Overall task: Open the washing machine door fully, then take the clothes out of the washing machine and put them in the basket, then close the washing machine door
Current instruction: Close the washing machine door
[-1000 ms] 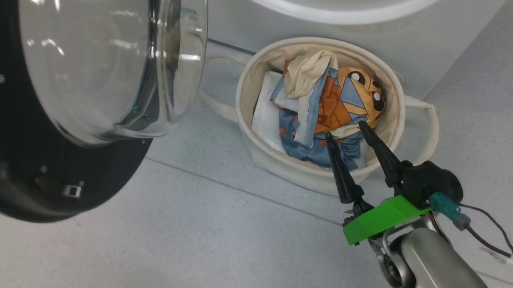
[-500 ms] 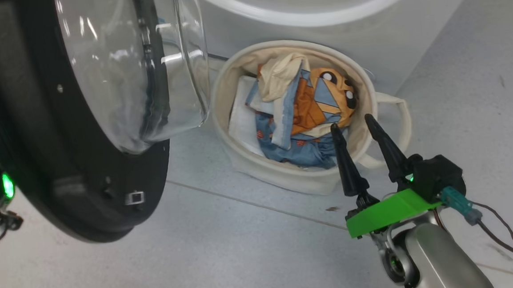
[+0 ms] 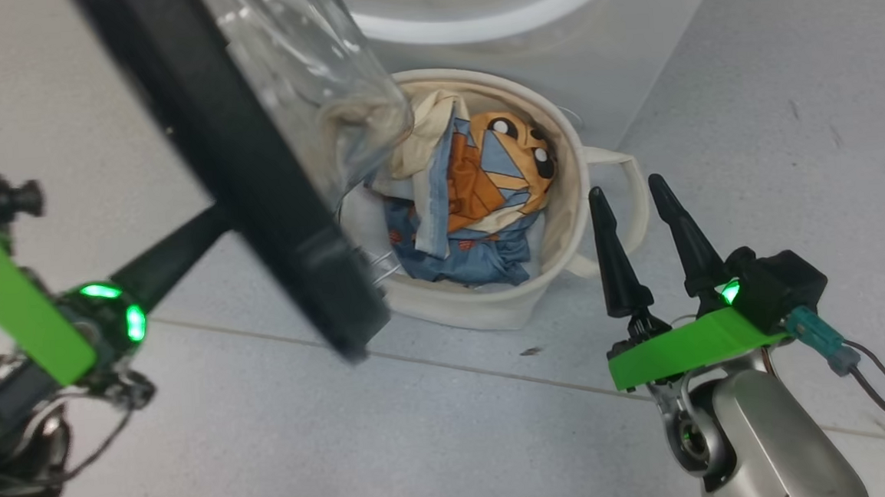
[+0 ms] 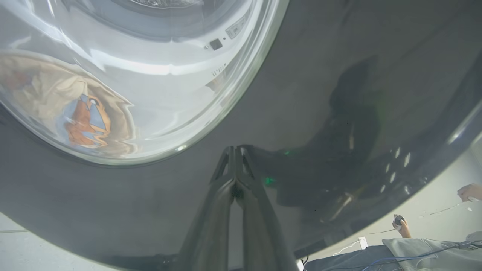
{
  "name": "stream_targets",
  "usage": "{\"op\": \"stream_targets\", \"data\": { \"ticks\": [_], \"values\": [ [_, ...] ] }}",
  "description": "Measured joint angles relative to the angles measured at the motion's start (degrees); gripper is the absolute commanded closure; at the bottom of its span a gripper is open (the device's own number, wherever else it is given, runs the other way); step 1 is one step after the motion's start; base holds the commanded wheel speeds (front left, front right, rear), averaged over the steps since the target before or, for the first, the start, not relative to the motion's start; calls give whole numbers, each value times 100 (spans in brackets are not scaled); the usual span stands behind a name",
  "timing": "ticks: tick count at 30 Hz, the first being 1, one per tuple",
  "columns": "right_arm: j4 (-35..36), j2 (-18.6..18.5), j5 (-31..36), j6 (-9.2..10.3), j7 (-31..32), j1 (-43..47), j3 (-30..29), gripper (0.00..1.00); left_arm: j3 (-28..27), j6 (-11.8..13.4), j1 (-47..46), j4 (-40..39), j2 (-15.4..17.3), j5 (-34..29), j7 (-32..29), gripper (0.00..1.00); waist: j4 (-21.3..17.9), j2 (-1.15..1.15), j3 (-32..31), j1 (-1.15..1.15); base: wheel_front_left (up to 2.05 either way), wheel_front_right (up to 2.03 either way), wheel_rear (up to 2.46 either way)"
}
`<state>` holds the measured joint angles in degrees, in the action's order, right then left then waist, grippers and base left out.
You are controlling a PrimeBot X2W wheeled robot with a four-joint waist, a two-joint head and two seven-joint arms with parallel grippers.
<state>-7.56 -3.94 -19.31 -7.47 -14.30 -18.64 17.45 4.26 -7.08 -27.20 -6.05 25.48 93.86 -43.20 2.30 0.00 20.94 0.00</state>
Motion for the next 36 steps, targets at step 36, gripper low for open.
{"op": "stream_targets", "data": {
  "ticks": [36],
  "values": [
    [229,15,-177,0,0,441,-177,0,669,143,1099,1025,200,-4713,4710,100,81,0,-906,0,0,0,0]
  ]
}}
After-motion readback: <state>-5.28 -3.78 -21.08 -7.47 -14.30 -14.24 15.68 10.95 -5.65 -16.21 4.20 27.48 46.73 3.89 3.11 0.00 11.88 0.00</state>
